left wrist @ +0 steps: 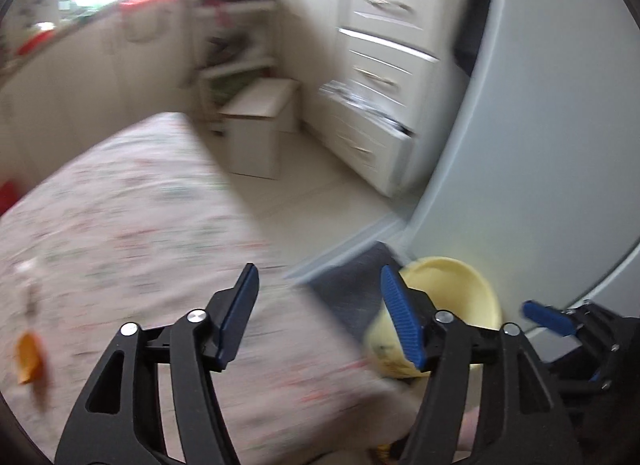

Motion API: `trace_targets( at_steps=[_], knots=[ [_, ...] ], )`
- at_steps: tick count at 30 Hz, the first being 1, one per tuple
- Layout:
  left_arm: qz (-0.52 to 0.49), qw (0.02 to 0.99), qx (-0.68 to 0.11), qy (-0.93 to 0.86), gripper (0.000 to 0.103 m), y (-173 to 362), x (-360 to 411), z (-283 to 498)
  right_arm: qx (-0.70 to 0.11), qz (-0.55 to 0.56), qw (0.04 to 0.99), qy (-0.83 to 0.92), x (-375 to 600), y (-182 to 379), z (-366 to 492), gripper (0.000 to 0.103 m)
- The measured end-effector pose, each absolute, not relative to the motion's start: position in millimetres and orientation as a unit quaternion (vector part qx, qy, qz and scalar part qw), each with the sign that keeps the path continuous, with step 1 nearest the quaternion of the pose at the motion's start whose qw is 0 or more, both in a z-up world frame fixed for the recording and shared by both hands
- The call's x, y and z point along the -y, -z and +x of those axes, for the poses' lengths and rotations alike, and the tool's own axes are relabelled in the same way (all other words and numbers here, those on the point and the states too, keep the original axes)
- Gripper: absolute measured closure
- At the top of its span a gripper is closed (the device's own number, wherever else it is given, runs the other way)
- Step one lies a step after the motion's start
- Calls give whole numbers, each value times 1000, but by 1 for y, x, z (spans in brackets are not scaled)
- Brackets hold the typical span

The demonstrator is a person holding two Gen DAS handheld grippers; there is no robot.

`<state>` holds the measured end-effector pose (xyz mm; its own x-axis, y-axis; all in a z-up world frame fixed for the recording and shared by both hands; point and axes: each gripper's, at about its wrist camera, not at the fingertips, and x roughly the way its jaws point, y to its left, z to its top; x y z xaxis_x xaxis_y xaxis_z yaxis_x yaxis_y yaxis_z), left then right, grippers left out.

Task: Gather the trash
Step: 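Move both open tools back to the table, then grasp the last orange peel half with the left gripper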

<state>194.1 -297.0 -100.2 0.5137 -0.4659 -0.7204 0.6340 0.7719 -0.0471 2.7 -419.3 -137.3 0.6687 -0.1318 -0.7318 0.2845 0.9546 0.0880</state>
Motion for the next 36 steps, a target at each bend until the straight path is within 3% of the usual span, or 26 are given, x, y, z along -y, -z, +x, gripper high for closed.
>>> trace_targets(
  at_steps=[12,23,25,27,28,29,32,36],
  knots=[
    [-5,906,-416,74,34,104,54,280,-373,-2,928,-16,298,128,50,49],
    [27,869,-482,108,34,156,33,315,-349,-16,932,-100,217,98,118,47],
    [25,869,-476,135,42,155,28,313,-349,-15,931,-105,208,96,138,47],
    [23,866,-474,157,70,156,28,310,-355,-12,929,-105,200,99,165,47],
    [18,861,-477,176,77,155,27,307,-360,-11,927,-104,195,102,178,47],
    [11,857,-481,186,89,155,26,307,-365,-10,925,-105,194,105,187,47],
    [2,851,-489,191,98,151,19,300,-385,-13,917,-107,180,117,223,47],
    [-8,852,-495,170,99,145,-1,292,-402,-31,908,-116,156,130,256,46]
  ],
)
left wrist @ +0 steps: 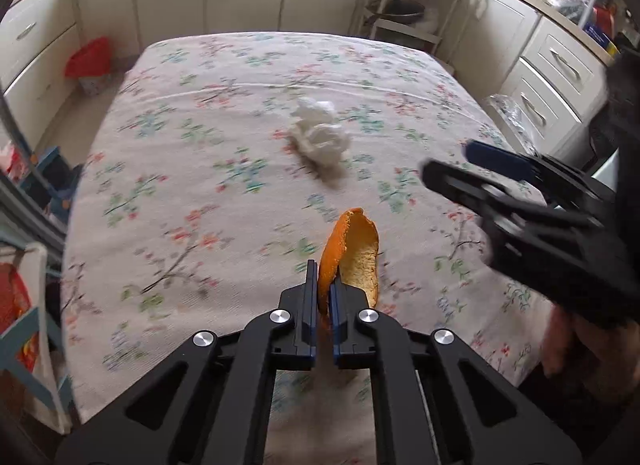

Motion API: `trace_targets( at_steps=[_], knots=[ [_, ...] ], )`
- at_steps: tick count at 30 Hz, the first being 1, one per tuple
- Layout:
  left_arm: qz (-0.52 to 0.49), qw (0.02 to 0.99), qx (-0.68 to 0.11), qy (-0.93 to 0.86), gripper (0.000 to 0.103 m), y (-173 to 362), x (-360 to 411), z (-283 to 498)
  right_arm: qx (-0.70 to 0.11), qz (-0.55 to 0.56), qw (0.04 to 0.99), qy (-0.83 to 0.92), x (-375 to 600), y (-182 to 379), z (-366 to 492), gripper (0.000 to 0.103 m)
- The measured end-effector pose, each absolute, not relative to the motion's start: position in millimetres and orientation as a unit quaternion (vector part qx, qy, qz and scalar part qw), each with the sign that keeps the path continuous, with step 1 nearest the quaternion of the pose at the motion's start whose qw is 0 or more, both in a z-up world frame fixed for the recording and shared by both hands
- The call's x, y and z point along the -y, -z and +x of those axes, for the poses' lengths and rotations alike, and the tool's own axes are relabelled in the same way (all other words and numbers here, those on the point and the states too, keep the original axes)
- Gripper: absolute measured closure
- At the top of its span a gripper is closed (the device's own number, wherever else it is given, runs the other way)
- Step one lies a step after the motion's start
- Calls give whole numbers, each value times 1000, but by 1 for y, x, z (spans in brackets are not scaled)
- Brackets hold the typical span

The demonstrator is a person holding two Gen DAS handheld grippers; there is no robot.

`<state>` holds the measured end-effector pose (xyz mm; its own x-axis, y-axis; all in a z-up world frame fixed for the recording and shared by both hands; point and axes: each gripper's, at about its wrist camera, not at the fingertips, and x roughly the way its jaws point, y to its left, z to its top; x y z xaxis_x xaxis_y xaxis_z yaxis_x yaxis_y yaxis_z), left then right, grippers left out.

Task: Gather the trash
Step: 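Grasp the last orange peel half with the left gripper, then hold the peel in the left gripper while the right gripper grasps the crumpled tissue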

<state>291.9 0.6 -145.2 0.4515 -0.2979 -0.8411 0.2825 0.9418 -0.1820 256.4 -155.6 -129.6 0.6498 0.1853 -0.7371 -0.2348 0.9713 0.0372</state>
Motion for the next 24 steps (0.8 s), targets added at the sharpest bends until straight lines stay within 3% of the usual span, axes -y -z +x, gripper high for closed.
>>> trace_targets(
  at_steps=[11,14,15,16,24],
  knots=[
    [-10,859,-495,133,99,139,-22,287,-424,-67,894,-125,102,151,313,45],
    [-9,860,-493,132,99,136,-22,288,-434,-60,889,-131,103,155,319,57],
    [-8,860,-492,133,99,135,-21,287,-434,-63,889,-129,103,154,320,70],
    [-5,860,-492,134,99,135,-20,287,-434,-66,889,-130,102,154,320,74],
    [1,869,-475,143,99,127,-8,283,-443,-63,885,-126,129,149,289,79]
  ],
)
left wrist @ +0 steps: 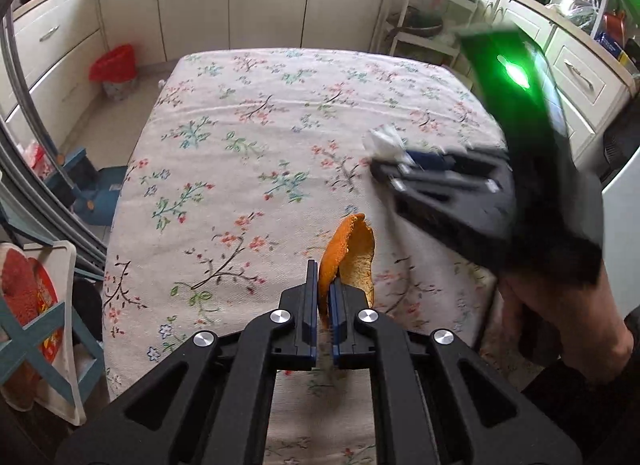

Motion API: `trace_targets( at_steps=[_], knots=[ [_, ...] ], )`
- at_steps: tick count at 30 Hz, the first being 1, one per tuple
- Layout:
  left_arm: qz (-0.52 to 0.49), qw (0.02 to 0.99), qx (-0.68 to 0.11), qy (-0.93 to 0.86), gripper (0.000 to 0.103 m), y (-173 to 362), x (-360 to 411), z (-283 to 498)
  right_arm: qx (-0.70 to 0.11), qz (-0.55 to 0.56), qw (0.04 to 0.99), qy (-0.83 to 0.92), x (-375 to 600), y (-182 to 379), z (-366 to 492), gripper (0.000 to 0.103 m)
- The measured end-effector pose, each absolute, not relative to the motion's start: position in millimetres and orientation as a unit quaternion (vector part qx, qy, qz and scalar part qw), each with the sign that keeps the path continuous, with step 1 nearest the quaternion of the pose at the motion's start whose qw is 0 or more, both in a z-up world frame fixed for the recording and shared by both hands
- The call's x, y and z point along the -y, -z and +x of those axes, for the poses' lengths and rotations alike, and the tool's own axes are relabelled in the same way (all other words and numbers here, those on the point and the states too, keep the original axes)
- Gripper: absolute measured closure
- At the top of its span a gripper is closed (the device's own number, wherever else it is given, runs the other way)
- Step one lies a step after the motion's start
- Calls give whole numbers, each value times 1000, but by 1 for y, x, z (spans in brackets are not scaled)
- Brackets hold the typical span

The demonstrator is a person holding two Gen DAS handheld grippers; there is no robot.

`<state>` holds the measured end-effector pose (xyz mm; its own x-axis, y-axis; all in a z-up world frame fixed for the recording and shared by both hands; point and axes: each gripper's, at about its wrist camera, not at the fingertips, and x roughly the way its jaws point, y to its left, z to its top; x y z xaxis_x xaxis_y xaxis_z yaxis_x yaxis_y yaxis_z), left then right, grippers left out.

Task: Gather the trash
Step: 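Hold the peel in the left gripper while the right gripper grasps the crumpled tissue, then carry the peel and tissue to the yellow bucket and release both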

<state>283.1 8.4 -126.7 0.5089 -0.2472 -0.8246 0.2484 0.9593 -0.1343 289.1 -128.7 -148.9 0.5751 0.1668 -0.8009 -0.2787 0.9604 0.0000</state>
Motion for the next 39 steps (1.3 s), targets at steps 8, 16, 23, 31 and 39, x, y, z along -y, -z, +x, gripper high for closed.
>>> trace_targets(
  at_steps=[8,16,23,31,39],
  knots=[
    [19,883,-438,165,99,110,22,268,-438,-31,893,-103,175,132,211,79],
    [55,907,-377,178,99,86,54,231,-396,-8,916,-57,221,109,133,79],
    [73,917,-344,190,99,72,82,194,-373,-6,927,-30,245,104,101,79],
    [81,923,-314,207,99,54,122,171,-330,9,944,-1,291,97,76,78],
    [89,912,-310,254,99,55,201,169,-319,53,944,61,370,103,48,78]
  ],
)
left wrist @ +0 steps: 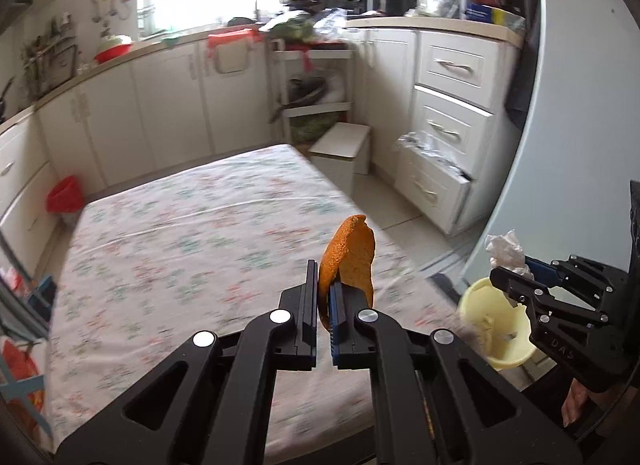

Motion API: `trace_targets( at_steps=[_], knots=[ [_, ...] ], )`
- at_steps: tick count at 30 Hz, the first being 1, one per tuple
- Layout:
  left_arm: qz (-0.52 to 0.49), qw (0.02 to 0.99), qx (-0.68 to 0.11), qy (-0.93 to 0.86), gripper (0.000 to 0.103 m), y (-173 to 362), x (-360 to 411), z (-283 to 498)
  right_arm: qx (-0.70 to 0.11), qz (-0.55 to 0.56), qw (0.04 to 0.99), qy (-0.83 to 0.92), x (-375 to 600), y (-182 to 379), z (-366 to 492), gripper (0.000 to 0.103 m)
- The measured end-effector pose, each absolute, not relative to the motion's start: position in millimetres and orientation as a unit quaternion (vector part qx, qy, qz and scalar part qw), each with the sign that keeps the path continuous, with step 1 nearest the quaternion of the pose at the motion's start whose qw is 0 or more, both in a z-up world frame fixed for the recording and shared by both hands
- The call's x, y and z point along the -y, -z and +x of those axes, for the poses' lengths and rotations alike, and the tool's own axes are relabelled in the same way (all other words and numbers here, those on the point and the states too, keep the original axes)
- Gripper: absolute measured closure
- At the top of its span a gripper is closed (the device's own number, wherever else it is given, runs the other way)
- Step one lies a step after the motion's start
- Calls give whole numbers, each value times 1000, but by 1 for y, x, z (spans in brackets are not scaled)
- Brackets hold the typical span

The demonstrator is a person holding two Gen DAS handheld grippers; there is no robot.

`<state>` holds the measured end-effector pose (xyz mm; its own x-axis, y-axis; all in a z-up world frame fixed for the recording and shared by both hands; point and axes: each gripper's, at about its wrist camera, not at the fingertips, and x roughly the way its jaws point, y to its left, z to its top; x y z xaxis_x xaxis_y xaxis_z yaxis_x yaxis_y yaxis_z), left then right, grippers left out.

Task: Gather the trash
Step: 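Carry the peel and tissue to the yellow bucket and release both, then lower the open right gripper toward the white tissue on the floor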

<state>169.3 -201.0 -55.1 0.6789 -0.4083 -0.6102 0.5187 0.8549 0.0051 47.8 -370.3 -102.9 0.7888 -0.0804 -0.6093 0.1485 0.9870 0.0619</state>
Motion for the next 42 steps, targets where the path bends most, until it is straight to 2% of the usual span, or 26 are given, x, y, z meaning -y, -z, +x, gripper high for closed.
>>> trace_targets(
  at_steps=[10,29,31,32,33,34,38,42],
  knots=[
    [103,880,-326,330,99,80,318,160,-346,157,912,152,458,130,25,78],
    [127,817,-384,411,99,148,456,154,-415,204,854,239,518,179,12,74],
    [138,806,-394,419,98,157,468,155,-430,206,843,252,525,187,14,67],
    [148,799,-403,422,98,163,476,155,-436,206,837,260,528,191,13,57],
    [158,792,-411,423,95,169,483,156,-438,207,833,268,531,194,12,51],
    [167,787,-416,424,93,174,489,156,-441,210,829,274,535,197,10,51],
    [176,782,-419,425,66,180,497,156,-444,218,822,284,542,200,2,50],
    [173,790,-413,420,59,173,487,157,-440,215,826,278,540,198,-1,50]
  ],
)
